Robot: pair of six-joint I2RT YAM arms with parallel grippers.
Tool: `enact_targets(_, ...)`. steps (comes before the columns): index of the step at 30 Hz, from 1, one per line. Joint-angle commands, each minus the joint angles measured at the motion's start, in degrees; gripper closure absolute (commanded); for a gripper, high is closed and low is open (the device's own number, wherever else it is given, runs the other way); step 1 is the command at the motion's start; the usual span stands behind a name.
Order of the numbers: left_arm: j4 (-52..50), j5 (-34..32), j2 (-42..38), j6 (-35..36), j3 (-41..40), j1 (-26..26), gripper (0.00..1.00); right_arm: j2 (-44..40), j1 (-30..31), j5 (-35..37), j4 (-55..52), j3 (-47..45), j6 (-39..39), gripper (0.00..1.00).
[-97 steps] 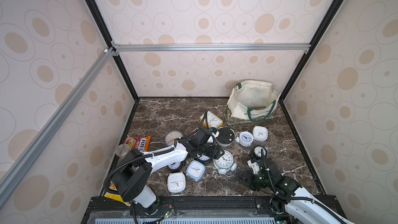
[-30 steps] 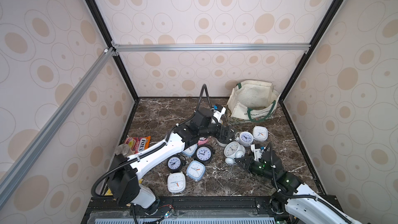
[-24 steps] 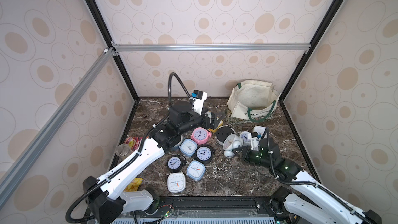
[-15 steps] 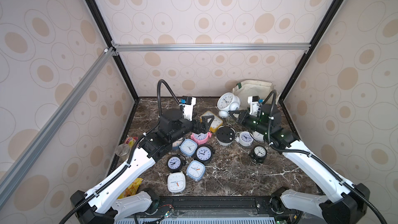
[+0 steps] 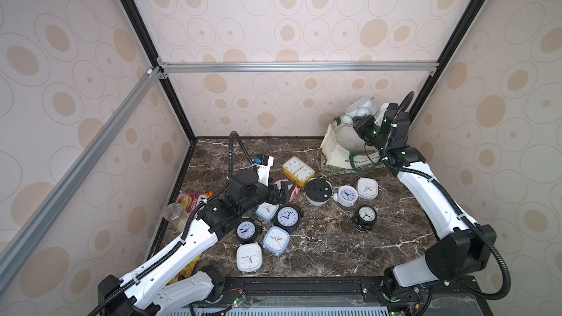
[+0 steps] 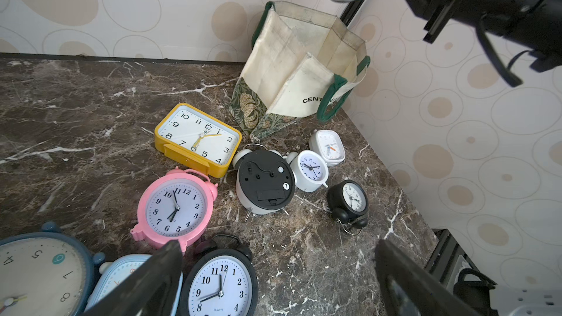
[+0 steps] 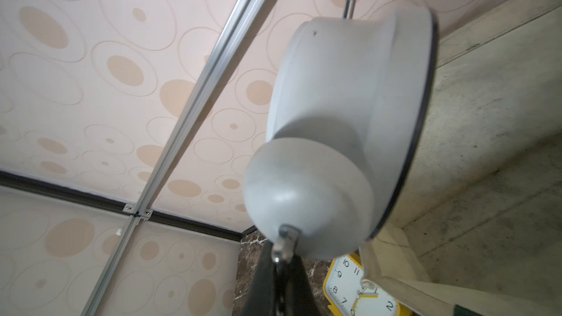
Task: Put the alarm clock into the canvas bag
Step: Place the alarm at the canvas bag.
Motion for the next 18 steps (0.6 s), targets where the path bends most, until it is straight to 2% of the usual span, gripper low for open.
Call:
enact_targets(1,0.7,0.88,-0.8,-1.65,-0.37,0.31,0.02,0.41,-0.64,1.79,5.26,0.43,0.05,1.0)
enact_targets(8,1.7,1.83,-3.09,-3.62,-2.88,0.31,0.02,3.23,-1.49,9.52,7.16,-3.5,1.2,1.0)
enact_targets(18,2.83,3.09,-4.85,-4.96,-5.65,0.31,0.02,13.78,-2.3,11.09,12.44,-2.34,3.5,1.0)
